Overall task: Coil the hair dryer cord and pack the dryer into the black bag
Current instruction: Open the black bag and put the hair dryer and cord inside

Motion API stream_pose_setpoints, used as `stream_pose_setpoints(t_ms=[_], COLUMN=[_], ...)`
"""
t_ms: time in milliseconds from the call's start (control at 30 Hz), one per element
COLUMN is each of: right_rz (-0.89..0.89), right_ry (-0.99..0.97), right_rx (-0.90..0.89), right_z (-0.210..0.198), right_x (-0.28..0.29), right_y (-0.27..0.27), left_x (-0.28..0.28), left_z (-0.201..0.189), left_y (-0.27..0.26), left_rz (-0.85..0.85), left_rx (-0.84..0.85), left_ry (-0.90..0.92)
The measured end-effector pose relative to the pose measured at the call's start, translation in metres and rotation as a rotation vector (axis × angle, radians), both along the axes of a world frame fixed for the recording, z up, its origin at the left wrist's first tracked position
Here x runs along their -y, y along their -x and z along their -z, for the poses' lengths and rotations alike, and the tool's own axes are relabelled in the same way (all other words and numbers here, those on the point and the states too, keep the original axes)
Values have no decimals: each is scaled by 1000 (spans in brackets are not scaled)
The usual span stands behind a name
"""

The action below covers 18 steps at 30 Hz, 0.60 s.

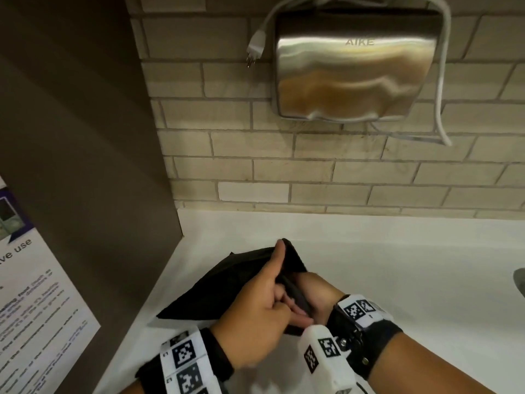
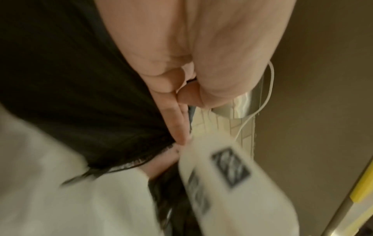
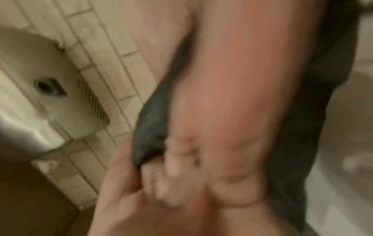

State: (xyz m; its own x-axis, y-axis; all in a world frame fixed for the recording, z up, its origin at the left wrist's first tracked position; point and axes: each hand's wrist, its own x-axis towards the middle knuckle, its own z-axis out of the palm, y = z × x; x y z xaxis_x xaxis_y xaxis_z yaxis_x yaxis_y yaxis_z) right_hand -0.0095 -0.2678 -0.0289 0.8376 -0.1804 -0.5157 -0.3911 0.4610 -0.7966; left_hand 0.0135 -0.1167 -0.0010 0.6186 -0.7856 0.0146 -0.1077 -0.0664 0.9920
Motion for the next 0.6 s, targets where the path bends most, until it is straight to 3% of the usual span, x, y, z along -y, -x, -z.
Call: stream_pose_setpoints(t_ms=[100,200,267,367,433,500,600], right_rz=[-185,-265,-340,-436,-420,-400,-410], right_ry=[133,205,313,602,735,712,639], right_rx=[52,95,164,219,242,295,415], right_z=[6,2,-7,-17,-20,-26,-40], right_x=[-1,14,22,26,27,27,23], right_y=[4,9,9,3,-1,-3,-3], left_x=[-11,-26,-35,-39,-39,-40,-35], left_z=[-15,-24,-28,-32,-40,-47,-58], left_y=[-18,-33,-35,-39,-44,-51,-62], left_rz=[-77,-129,-180,-239,-238,-178,-48], left_rx=[5,138,344,874,1128,1230,1233], left_ry=[37,-75,-194,-317,-424,-535,-452])
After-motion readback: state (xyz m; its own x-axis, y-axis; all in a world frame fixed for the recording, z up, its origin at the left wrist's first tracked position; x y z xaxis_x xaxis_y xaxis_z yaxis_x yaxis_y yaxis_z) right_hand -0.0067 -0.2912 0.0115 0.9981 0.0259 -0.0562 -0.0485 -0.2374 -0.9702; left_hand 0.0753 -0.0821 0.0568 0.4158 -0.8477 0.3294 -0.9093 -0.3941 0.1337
